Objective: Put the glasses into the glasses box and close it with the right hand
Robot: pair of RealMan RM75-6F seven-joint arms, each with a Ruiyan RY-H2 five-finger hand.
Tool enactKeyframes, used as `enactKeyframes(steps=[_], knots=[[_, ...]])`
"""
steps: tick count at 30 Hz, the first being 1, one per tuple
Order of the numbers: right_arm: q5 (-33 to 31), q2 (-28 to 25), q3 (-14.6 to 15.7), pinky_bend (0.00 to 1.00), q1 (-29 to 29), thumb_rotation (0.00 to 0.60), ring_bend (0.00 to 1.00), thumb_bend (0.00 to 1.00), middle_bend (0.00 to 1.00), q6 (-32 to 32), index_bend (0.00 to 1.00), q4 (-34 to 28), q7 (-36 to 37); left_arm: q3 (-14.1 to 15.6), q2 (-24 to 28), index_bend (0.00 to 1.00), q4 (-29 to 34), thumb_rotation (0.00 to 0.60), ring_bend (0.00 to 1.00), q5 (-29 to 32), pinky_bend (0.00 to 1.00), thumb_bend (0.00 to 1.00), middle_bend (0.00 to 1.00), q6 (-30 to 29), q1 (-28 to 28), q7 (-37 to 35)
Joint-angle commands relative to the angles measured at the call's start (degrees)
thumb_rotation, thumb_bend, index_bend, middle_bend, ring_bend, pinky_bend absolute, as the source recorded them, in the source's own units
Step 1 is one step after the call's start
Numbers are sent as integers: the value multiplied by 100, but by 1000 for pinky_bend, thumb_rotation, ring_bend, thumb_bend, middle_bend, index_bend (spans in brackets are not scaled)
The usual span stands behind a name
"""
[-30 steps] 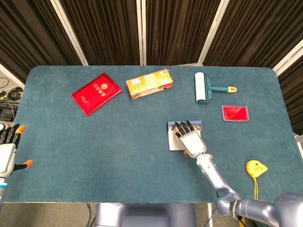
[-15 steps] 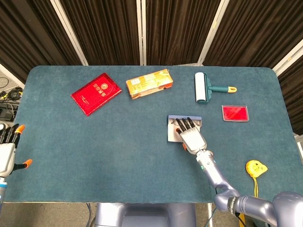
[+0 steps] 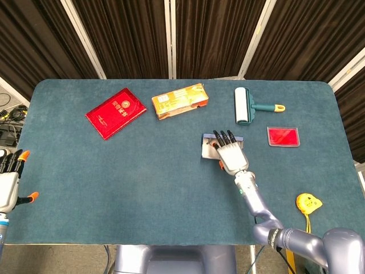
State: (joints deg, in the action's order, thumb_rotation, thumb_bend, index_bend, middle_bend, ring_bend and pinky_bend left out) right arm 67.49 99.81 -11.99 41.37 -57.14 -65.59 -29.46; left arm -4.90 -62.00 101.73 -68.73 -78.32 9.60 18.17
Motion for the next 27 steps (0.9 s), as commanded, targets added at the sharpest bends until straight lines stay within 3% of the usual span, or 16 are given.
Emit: enactKeyframes(steps=[1, 6, 12, 17, 22, 27], knots=[[-104, 71, -58, 0, 63, 600, 0, 283, 13, 64, 321, 147, -56, -3, -2, 0, -2, 600, 0, 7, 0, 0, 0, -1, 1, 1], [-312, 221, -142, 0, 120, 600, 0, 283, 14, 169, 344, 429, -81, -10, 1, 0, -14, 600, 0, 32, 0, 0, 0, 5, 4, -8], [-258, 253, -34, 0, 99, 600, 0, 294, 15, 216, 412, 504, 22, -18, -21, 0, -54, 600, 0, 95, 0, 0, 0, 59, 32, 19], [-171, 206, 37, 0, 57, 600, 0, 393, 30, 177, 607, 462, 104, -18, -27, 0, -48, 600, 0, 103, 0, 0, 0, 51, 33, 26], [69, -67, 237, 0, -103, 600, 0, 447, 62, 44, 675, 131, 237, -10, -15, 0, -27, 600, 0, 81, 0, 0, 0, 37, 27, 14], [690, -745, 752, 0, -399, 600, 0, 460, 70, -178, 693, -642, 482, 13, -2, 0, 1, 600, 0, 30, 0, 0, 0, 26, 17, -12]])
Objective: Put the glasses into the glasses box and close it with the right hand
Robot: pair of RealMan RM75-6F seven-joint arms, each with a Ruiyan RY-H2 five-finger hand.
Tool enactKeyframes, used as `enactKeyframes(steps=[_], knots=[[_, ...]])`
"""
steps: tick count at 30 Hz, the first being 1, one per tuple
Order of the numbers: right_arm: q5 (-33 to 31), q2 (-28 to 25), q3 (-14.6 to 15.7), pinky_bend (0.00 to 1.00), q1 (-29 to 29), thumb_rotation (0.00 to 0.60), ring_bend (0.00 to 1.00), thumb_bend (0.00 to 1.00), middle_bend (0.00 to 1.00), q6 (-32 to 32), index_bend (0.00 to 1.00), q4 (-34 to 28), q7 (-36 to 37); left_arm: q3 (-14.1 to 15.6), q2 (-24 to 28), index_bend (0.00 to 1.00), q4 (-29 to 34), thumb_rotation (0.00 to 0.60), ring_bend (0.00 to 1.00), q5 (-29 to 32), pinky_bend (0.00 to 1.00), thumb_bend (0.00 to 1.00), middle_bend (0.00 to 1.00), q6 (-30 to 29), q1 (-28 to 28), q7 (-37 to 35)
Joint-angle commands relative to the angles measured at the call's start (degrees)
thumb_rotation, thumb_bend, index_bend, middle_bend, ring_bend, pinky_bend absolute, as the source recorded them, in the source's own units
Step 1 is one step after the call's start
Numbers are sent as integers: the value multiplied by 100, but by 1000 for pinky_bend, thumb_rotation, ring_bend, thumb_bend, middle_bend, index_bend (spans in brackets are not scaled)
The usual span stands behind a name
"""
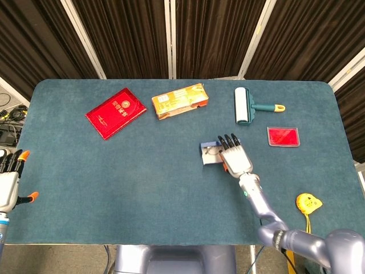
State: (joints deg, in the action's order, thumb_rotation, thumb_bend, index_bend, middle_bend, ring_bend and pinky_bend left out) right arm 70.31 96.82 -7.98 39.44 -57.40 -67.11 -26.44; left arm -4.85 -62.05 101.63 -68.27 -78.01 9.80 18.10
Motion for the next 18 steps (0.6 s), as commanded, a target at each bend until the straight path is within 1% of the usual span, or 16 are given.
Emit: enactKeyframes(steps=[1, 5, 9, 13, 18], knots=[[546, -598, 477, 0, -248, 600, 0, 460, 69, -158, 695, -650, 208, 12, 3, 0, 17, 600, 0, -26, 0, 0, 0, -7, -4, -6], [1189, -1262, 1017, 0, -407, 600, 0, 462, 69, -273, 702, -1333, 128, 38, 7, 0, 55, 600, 0, -83, 0, 0, 0, -37, -17, 8], [1619, -1644, 1315, 0, -458, 600, 0, 465, 69, -325, 702, -1791, -33, 46, 9, 0, 70, 600, 0, -102, 0, 0, 0, -56, -27, 10], [1799, -1802, 1373, 0, -448, 600, 0, 465, 70, -299, 698, -2110, -165, 46, 5, 0, 76, 600, 0, -101, 0, 0, 0, -57, -24, 27], [1827, -1779, 1244, 0, -357, 600, 0, 465, 70, -179, 691, -2281, -476, 49, 0, 0, 65, 600, 0, -93, 0, 0, 0, -51, -23, 37]])
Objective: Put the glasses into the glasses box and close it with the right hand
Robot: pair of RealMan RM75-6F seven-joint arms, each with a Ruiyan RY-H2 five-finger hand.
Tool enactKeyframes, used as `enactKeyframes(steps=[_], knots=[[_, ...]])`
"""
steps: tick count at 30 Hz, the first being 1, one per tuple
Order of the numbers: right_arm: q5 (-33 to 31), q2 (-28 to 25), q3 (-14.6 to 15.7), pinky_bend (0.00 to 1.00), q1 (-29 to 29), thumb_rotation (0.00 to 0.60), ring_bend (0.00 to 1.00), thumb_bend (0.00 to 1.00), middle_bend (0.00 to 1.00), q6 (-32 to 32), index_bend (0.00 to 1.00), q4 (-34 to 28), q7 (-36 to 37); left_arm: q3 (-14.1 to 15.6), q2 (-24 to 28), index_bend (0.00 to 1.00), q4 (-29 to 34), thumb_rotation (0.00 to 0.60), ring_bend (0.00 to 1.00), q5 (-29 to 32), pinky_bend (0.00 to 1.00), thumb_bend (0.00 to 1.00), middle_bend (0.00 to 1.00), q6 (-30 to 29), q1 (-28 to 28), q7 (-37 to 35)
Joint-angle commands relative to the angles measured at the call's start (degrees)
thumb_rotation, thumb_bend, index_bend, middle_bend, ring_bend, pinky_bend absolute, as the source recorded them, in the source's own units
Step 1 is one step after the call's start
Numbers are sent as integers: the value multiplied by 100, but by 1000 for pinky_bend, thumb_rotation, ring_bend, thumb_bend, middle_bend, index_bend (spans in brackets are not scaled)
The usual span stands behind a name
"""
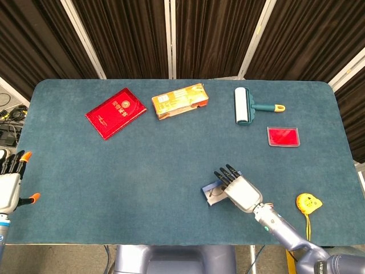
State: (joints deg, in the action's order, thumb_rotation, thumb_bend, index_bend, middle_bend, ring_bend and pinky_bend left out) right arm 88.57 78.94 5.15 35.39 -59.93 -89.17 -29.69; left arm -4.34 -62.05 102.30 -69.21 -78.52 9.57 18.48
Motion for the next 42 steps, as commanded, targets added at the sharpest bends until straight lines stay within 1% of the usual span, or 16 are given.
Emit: enactKeyframes(steps=[1, 9, 14, 20, 21, 23, 24, 25, 26, 28, 30, 32, 34, 37, 39, 42], knots=[[-22, 21, -98, 0, 62, 600, 0, 465, 70, 104, 689, -98, -210, -2, 2, 0, -2, 600, 0, 2, 0, 0, 0, -1, 0, -4], [-376, 209, -421, 0, 246, 600, 0, 464, 67, 416, 676, -264, -896, -8, 17, 0, -7, 600, 0, -1, 0, 0, 0, 2, 0, -33], [-666, 314, -522, 0, 306, 600, 0, 463, 64, 564, 671, -298, -1273, -9, 25, 0, -9, 600, 0, -10, 0, 0, 0, 11, 3, -53], [-848, 426, -595, 0, 356, 600, 0, 463, 60, 601, 650, -286, -1549, -9, 24, 0, -15, 600, 0, -8, 0, 0, 0, 21, 7, -59], [-889, 451, -612, 0, 364, 600, 0, 461, 56, 602, 608, -280, -1591, -8, 24, 0, -15, 600, 0, -7, 0, 0, 0, 20, 6, -56], [-948, 498, -639, 0, 373, 600, 0, 446, 42, 589, 462, -272, -1653, -9, 22, 0, -15, 600, 0, -6, 0, 0, 0, 15, 6, -51], [-962, 525, -652, 0, 374, 600, 0, 420, 32, 570, 352, -266, -1673, -10, 20, 0, -15, 600, 0, -4, 0, 0, 0, 14, 5, -50], [-966, 564, -667, 0, 374, 600, 0, 399, 26, 538, 300, -247, -1687, -9, 18, 0, -16, 600, 0, -2, 0, 0, 0, 13, 5, -46], [-963, 593, -678, 0, 372, 600, 0, 361, 18, 510, 237, -228, -1695, -9, 17, 0, -17, 600, 0, 0, 0, 0, 0, 14, 5, -41], [-931, 691, -707, 0, 367, 600, 0, 222, 2, 416, 108, -155, -1714, -6, 13, 0, -19, 600, 0, 2, 0, 0, 0, 16, 6, -32], [-871, 790, -732, 0, 355, 600, 0, 127, 0, 307, 50, -82, -1696, -5, 9, 0, -20, 600, 0, 2, 0, 0, 0, 18, 8, -28], [-808, 850, -747, 0, 339, 600, 0, 78, 0, 217, 17, -66, -1616, -9, 9, 0, -21, 600, 0, 8, 0, 0, 0, 17, 9, -27], [-687, 791, -772, 0, 316, 600, 0, 68, 0, 86, 7, -231, -1461, -18, 10, 0, -34, 600, 0, 35, 0, 0, 0, 22, 8, -34], [-696, 529, -760, 0, 304, 600, 0, 68, 0, 120, 1, -592, -1329, -20, 9, 0, -38, 600, 0, 44, 0, 0, 0, 36, 15, -32], [-802, 332, -741, 0, 324, 600, 0, 68, 0, 254, 0, -810, -1331, -20, 8, 0, -37, 600, 0, 44, 0, 0, 0, 38, 17, -30], [-1202, -109, -683, 0, 426, 600, 0, 66, 0, 662, 0, -1209, -1531, -14, 9, 0, -27, 600, 0, 28, 0, 0, 0, 30, 15, -26]])
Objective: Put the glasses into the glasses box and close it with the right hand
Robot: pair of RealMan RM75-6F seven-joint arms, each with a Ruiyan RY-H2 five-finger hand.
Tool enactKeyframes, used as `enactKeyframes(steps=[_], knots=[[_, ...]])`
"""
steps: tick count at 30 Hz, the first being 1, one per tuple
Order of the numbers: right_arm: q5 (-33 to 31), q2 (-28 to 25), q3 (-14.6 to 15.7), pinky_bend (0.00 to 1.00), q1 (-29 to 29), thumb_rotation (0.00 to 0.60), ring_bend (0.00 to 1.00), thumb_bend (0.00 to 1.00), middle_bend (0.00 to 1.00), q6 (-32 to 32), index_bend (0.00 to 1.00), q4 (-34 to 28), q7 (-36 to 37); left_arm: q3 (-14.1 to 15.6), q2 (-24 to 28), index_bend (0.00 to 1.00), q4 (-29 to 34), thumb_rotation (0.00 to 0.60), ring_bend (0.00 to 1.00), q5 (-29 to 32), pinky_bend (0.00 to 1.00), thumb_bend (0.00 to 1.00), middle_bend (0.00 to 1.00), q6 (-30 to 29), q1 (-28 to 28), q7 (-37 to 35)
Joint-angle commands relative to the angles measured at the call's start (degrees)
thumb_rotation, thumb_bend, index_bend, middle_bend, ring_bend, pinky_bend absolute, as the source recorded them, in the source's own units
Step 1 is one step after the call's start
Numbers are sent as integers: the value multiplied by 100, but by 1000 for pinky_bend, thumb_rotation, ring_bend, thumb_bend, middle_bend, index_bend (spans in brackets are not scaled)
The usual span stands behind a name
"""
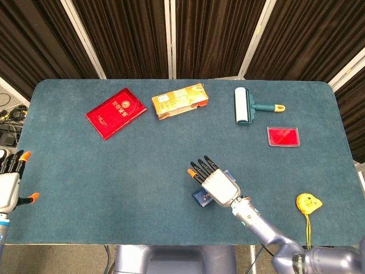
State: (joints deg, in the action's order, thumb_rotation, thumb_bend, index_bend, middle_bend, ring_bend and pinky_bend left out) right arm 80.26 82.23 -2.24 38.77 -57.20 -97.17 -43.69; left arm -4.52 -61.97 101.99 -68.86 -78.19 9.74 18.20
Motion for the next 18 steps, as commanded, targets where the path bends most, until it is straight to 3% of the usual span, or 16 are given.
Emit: enactKeyframes(steps=[1, 7, 18], knots=[[-450, -510, 82, 0, 116, 600, 0, 65, 0, 480, 0, -444, -168, 5, 2, 0, 9, 600, 0, -15, 0, 0, 0, -9, -3, 1], [-627, -483, 180, 0, 204, 600, 0, 65, 0, 724, 0, -257, -125, 18, 4, 0, 30, 600, 0, -48, 0, 0, 0, -31, -13, 6], [-722, 138, 236, 0, 470, 600, 0, 67, 0, 1190, 0, 710, 199, 0, -10, 0, -8, 600, 0, 11, 0, 0, 0, 4, 5, 20]])
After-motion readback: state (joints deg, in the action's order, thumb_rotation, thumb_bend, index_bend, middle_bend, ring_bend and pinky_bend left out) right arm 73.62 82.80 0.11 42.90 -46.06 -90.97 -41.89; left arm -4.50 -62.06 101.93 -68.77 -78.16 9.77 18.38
